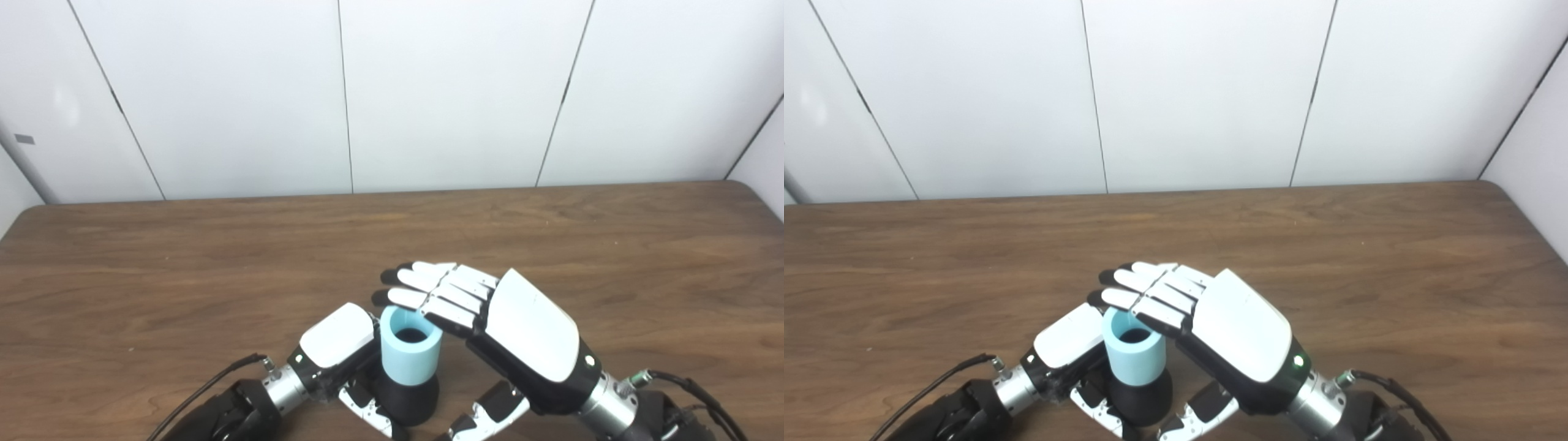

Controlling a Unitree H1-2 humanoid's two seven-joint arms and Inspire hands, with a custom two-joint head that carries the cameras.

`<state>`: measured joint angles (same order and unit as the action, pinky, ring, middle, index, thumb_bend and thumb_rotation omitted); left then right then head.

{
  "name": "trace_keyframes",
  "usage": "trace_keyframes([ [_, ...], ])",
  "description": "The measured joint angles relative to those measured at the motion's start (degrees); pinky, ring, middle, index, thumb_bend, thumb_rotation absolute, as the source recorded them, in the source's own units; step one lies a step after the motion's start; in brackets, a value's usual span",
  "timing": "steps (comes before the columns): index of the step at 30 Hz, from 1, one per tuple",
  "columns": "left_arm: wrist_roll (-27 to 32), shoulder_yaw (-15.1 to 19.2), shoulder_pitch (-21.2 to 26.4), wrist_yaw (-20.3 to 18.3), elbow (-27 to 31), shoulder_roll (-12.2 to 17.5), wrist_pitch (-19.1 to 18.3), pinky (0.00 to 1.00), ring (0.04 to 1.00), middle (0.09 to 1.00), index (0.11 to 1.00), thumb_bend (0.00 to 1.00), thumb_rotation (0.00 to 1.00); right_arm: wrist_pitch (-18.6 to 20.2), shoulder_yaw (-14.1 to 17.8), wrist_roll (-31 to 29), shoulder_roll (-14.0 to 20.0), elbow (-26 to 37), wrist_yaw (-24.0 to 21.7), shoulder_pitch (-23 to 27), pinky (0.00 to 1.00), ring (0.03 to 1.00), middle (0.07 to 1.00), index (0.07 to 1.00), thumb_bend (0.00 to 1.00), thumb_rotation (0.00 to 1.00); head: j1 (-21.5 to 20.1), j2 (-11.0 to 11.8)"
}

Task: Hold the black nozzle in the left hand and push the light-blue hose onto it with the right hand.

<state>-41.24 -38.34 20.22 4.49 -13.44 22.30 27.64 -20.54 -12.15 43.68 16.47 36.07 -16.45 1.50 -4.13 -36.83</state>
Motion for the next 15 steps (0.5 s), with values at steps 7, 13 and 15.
trace_keyframes([
  [7,-0.01,0.08,-0.01,-0.12,0.01,-0.05,0.00,0.21,0.275,0.399,0.518,0.51,0.00,-0.05,0.03,1.54,0.44,0.34,-1.75,-0.16,0.77,0.854,0.872,0.815,0.98,0.69,0.00,-0.09],
  [13,-0.01,0.11,-0.02,-0.12,0.00,-0.06,0.00,0.21,0.274,0.399,0.517,0.51,0.00,-0.38,0.06,2.22,0.46,-1.00,-1.64,-0.81,0.75,0.848,0.863,0.810,0.95,0.71,0.00,0.09],
  [15,-0.02,0.13,-0.02,-0.13,0.00,-0.06,0.00,0.22,0.280,0.401,0.518,0.51,0.00,-0.67,0.07,2.41,0.46,-1.38,-1.27,-0.79,0.75,0.847,0.860,0.811,0.95,0.72,0.09,0.09],
])
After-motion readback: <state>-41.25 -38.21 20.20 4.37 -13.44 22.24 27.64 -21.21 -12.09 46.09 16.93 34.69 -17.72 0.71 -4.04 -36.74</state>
